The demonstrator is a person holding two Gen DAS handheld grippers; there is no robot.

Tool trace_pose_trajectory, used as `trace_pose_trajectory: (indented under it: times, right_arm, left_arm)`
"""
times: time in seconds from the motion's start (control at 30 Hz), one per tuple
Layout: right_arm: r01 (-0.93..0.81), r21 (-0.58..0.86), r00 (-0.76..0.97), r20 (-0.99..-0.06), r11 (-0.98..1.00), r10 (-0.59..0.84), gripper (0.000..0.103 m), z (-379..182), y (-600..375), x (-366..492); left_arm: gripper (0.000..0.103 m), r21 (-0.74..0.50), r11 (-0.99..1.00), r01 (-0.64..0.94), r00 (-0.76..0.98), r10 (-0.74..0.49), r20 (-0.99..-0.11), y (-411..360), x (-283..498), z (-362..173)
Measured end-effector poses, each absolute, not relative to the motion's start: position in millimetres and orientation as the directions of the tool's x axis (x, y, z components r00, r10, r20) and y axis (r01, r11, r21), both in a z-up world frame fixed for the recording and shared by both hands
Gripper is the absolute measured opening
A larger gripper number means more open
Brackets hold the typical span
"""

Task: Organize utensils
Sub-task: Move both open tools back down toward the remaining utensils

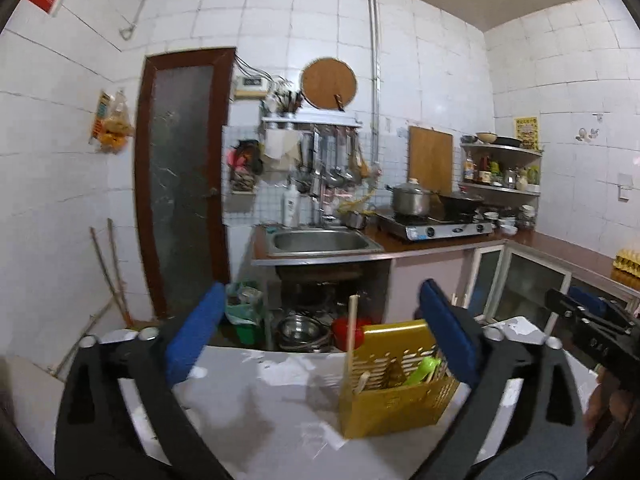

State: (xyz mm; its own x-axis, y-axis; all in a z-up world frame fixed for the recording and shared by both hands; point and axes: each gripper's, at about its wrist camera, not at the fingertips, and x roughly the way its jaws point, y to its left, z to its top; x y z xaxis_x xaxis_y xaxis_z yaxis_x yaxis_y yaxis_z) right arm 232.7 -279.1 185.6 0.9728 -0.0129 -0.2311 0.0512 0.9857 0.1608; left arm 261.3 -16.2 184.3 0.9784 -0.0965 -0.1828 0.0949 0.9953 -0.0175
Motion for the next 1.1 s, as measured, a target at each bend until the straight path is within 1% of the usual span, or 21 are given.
trace_pose_trajectory:
  times: [0.1, 0.17, 0.23, 0.47, 0.57, 0.73, 0.87, 1.1]
  right_arm:
    - [0.054, 0.165, 0.968, -0.252, 0.985, -0.011, 0.072, 184.8, -276.7, 205.0]
    - [0.053, 0.165, 0.964, -0.265, 0.985, -0.008, 0.073, 181.7, -274.4, 192.1]
    - [0.064, 0.161, 0.96, -0.28, 0.985, -0.016, 0.076, 176.9, -269.5, 177.1]
    - [0.076, 0.156, 0.947, -0.32, 0.985, -0.023, 0.078, 158.7, -257.5, 147.9]
    - [0.071, 0.155, 0.938, -0.346, 0.985, -0.013, 0.078, 145.1, -253.0, 143.6]
    - [0.077, 0.139, 0.91, -0.415, 0.987, -0.012, 0.078, 105.6, -243.6, 143.5]
    - [0.086, 0.137, 0.889, -0.457, 0.987, -0.013, 0.078, 74.9, -238.7, 144.8]
    - [0.084, 0.119, 0.853, -0.522, 0.989, -0.009, 0.078, 43.9, -229.0, 149.9]
  left_arm:
    - [0.098, -0.011, 0.995, 0.102, 0.975, -0.103, -0.198, -6.6, 234.7, 183.3]
    - [0.098, -0.004, 0.995, 0.104, 0.973, -0.103, -0.207, 0.8, 218.5, 179.1]
    - [0.098, -0.003, 0.994, 0.106, 0.971, -0.105, -0.213, 4.6, 205.5, 173.4]
    - [0.098, -0.002, 0.994, 0.11, 0.954, -0.106, -0.28, 14.4, 173.0, 142.7]
    - [0.098, -0.008, 0.995, 0.098, 0.943, -0.095, -0.318, 17.9, 168.9, 124.0]
    - [0.098, -0.008, 0.998, 0.061, 0.924, -0.06, -0.379, 19.9, 172.5, 89.6]
    - [0.098, -0.025, 0.998, 0.054, 0.897, -0.059, -0.438, 21.1, 178.9, 59.9]
    - [0.098, 0.002, 0.999, 0.036, 0.878, -0.03, -0.478, 19.3, 187.9, 24.4]
